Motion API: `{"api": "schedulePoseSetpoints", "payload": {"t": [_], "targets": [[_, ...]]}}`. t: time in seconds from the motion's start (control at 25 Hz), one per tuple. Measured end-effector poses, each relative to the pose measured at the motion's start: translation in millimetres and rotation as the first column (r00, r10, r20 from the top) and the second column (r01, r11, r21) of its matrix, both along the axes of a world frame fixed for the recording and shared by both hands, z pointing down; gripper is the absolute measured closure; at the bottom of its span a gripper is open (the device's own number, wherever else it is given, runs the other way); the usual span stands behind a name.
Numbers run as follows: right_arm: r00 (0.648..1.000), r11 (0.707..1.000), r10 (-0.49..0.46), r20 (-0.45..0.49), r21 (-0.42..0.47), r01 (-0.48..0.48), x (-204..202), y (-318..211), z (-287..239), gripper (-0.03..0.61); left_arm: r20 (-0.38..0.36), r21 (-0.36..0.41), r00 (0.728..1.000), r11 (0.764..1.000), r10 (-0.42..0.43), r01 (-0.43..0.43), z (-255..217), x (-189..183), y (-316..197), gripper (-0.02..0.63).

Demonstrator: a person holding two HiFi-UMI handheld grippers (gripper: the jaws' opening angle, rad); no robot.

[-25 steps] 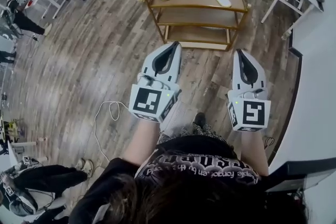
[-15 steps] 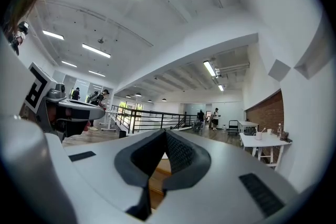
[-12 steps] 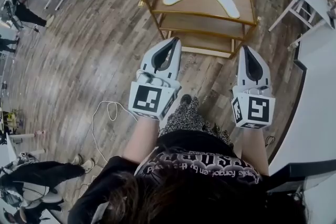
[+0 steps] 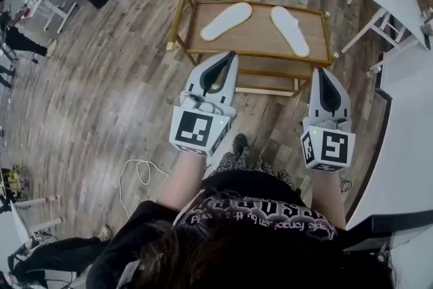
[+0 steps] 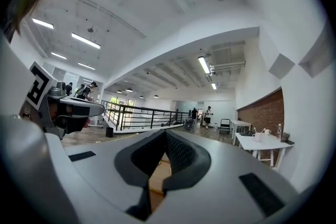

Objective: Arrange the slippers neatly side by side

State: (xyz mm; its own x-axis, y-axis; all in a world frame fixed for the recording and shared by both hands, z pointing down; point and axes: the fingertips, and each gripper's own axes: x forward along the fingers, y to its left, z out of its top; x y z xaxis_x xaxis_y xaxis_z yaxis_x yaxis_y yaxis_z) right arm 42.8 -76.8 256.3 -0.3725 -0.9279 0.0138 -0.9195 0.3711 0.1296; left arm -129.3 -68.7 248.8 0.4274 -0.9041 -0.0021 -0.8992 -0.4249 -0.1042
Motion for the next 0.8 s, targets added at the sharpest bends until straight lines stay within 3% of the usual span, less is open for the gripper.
{"api": "schedulePoseSetpoints", "payload": {"t": [0.16, 0.32, 0.52, 0.8], "targets": [[1.000, 0.999, 0.030, -0.009, -0.018, -0.030, -6.1, -42.6, 7.6, 0.575, -0.002, 0.002, 0.999, 0.999, 0.052, -0.052, -0.1, -5.9, -41.9, 0.621], [0.998, 0.998, 0.057, -0.008, -0.033, -0.057, -8.0, -72.4, 15.9, 0.575, -0.036, -0.047, 0.998, 0.998, 0.042, -0.043, 12.9, -13.8, -77.2, 0.621], [0.998, 0.996, 0.062, -0.016, -0.064, -0.062, -1.2, -110.2, 29.7, 0.575, -0.015, -0.050, 0.998, 0.996, 0.069, -0.069, 25.0, -6.2, -113.4, 0.621], [1.000, 0.994, 0.007, -0.030, -0.106, -0.010, 5.5, -177.4, 47.3, 0.575, -0.042, -0.090, 0.999, 0.996, 0.007, -0.011, 32.9, -1.8, -175.1, 0.621]]}}
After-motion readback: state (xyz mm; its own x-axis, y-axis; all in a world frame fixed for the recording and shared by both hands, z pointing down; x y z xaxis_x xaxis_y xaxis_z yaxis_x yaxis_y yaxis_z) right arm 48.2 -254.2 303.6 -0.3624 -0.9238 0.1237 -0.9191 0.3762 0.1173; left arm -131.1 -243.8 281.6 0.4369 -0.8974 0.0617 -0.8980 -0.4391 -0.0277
